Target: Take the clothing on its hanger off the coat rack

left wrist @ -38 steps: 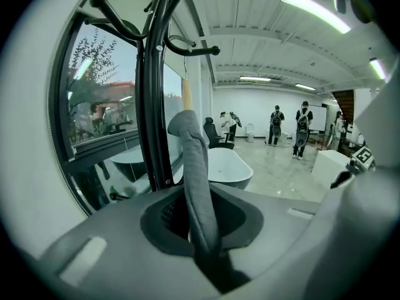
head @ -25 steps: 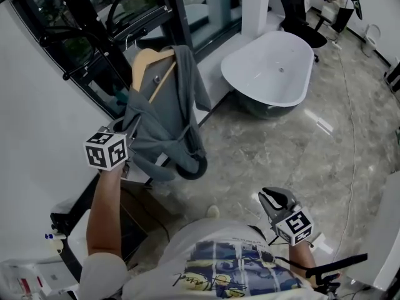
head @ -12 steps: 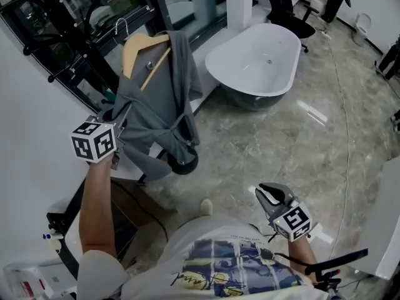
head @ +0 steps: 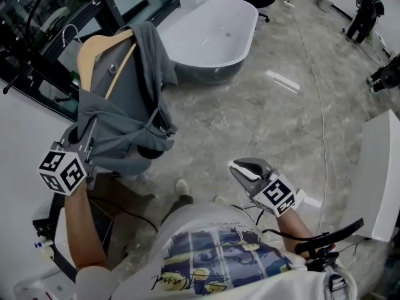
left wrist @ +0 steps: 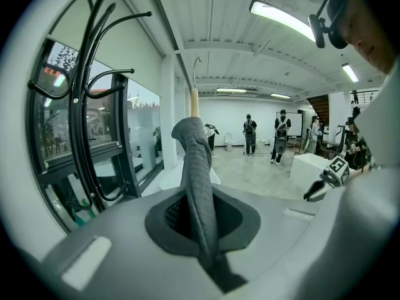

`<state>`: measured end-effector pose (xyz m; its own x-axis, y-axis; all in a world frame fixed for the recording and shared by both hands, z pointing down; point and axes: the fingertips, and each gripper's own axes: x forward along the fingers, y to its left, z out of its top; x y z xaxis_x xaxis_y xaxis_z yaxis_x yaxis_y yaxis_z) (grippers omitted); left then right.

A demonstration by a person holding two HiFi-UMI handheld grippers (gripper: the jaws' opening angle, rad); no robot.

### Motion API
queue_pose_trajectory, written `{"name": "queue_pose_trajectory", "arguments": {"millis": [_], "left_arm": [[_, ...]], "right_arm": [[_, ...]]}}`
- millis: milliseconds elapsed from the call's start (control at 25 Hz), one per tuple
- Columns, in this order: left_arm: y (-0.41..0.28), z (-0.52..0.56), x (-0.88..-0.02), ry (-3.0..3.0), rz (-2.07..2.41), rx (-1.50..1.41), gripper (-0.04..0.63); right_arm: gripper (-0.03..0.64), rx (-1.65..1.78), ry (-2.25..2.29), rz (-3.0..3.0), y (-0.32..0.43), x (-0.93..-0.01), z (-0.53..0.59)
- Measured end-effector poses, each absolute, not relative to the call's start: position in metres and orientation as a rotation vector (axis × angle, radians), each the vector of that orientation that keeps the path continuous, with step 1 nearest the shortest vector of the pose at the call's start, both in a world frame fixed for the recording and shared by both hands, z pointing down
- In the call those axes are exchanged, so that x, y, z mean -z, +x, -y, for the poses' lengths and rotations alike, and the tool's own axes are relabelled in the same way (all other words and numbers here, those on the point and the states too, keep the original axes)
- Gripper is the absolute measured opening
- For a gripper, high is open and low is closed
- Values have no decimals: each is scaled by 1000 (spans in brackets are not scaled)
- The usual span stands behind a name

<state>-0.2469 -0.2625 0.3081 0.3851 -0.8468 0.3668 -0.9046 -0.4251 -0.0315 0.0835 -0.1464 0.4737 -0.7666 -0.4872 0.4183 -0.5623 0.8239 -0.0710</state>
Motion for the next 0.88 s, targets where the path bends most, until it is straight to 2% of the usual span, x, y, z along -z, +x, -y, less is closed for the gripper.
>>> {"name": "queue_pose_trajectory", "arguments": {"millis": [520, 880], "left_arm": [[-126, 139, -337, 2526, 1403, -527, 6], [-66, 74, -360, 2587, 1276, -536, 6]], "right_arm": [[58, -219, 651, 2652, 118, -475, 126], [58, -205, 602, 2660, 125, -479, 105]]}}
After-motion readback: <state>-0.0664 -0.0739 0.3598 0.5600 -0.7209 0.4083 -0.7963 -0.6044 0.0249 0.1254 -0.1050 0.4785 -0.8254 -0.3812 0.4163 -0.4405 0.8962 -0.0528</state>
